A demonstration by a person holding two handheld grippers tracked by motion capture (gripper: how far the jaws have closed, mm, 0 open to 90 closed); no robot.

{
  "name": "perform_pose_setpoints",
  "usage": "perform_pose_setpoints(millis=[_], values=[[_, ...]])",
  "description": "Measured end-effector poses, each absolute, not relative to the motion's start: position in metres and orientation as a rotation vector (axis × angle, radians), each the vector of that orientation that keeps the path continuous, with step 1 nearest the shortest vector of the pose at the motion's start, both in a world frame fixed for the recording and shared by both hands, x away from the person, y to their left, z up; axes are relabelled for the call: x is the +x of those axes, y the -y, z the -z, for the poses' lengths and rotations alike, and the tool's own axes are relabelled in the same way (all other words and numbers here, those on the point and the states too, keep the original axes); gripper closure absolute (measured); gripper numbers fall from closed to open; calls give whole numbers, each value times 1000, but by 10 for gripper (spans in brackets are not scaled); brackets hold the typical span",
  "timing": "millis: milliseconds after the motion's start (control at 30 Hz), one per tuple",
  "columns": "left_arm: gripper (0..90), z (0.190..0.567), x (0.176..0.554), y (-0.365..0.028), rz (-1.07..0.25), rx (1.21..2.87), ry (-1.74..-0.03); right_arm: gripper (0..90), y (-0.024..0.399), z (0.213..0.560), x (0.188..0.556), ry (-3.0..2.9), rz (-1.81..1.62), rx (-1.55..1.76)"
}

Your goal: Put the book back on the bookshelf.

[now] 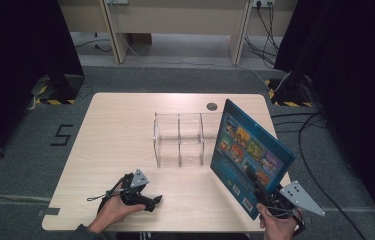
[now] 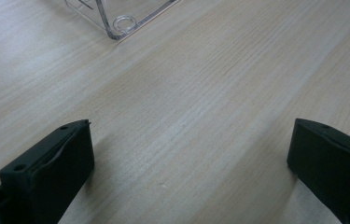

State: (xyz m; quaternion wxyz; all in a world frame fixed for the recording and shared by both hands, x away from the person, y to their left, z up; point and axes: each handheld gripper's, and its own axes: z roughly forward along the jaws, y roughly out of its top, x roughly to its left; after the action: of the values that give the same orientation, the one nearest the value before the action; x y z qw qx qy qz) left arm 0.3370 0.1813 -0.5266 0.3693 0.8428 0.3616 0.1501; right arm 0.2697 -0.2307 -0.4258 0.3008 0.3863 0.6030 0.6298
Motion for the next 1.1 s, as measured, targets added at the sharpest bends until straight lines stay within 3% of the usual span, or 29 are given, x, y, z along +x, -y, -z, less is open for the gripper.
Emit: perform_pose_setpoints(millis=[1100], values=[[0, 527, 336, -181, -386, 2161, -929, 826, 185, 416, 337, -1525, -1544, 1022]])
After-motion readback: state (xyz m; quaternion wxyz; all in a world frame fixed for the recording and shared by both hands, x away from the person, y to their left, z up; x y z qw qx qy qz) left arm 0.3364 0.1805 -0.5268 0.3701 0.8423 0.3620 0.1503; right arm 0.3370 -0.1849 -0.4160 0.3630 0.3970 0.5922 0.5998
